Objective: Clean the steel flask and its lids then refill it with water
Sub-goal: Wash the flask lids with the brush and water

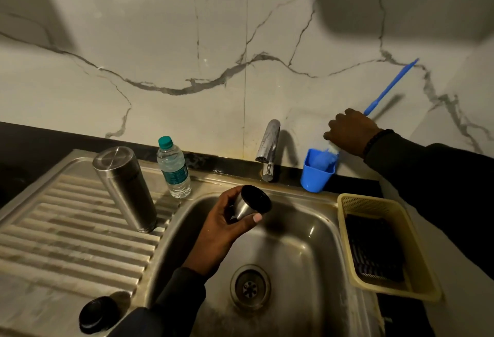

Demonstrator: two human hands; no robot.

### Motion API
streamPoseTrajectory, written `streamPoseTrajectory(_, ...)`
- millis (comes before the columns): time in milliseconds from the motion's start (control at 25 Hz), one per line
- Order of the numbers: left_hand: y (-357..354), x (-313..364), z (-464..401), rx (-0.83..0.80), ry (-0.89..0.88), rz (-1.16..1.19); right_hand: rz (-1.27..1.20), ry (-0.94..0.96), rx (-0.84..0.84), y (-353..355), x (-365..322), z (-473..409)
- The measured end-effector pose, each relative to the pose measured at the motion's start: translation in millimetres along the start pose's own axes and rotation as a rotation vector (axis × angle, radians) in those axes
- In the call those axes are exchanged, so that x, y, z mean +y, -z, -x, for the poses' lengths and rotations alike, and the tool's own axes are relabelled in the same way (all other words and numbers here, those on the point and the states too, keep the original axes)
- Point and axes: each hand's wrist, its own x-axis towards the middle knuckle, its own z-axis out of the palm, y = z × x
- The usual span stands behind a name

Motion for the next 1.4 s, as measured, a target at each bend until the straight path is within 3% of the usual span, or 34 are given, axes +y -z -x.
streamPoseTrajectory(200, 1, -5, -2, 0.057, 0.013, 0.097, -0.398, -0.267, -0.101, 43, 46, 44)
streamPoseTrajectory(320, -2, 4, 1, 0.025, -0.004, 0.182, -0.888, -0.551, 0.030, 53, 47, 95)
streamPoseTrajectory(400, -2, 13, 3, 0.003, -0.030, 0.237, -1.427, -0.713, 0.260, 62, 20, 128)
streamPoseTrajectory(480, -1, 24, 4, -0.010, -0.061, 0.299, -2.028, -0.674, 0.494, 80, -21, 149)
streamPoseTrajectory(520, 0, 30, 4, -0.020, -0.072, 0.325, -2.210, -0.617, 0.546, 88, -42, 154)
streamPoseTrajectory(640, 2, 46, 5, -0.036, -0.094, 0.401, -2.413, -0.547, 0.597, 109, -94, 154)
streamPoseTrajectory(840, 10, 60, 6, -0.015, -0.123, 0.395, -2.120, -0.473, 0.664, 129, -123, 155)
streamPoseTrajectory(1000, 18, 70, 4, -0.064, -0.164, 0.296, -1.332, -0.322, 0.786, 121, -123, 147)
streamPoseTrajectory(1120, 11, 77, 0, -0.067, -0.191, 0.272, -1.028, -0.328, 0.752, 123, -123, 135)
streamPoseTrajectory(1240, -4, 83, -6, 0.002, -0.211, 0.263, -0.898, -0.481, 0.722, 139, -135, 122)
streamPoseTrajectory(1400, 1, 94, -13, 0.092, -0.234, 0.054, -0.997, -0.454, 0.656, 154, -141, 116)
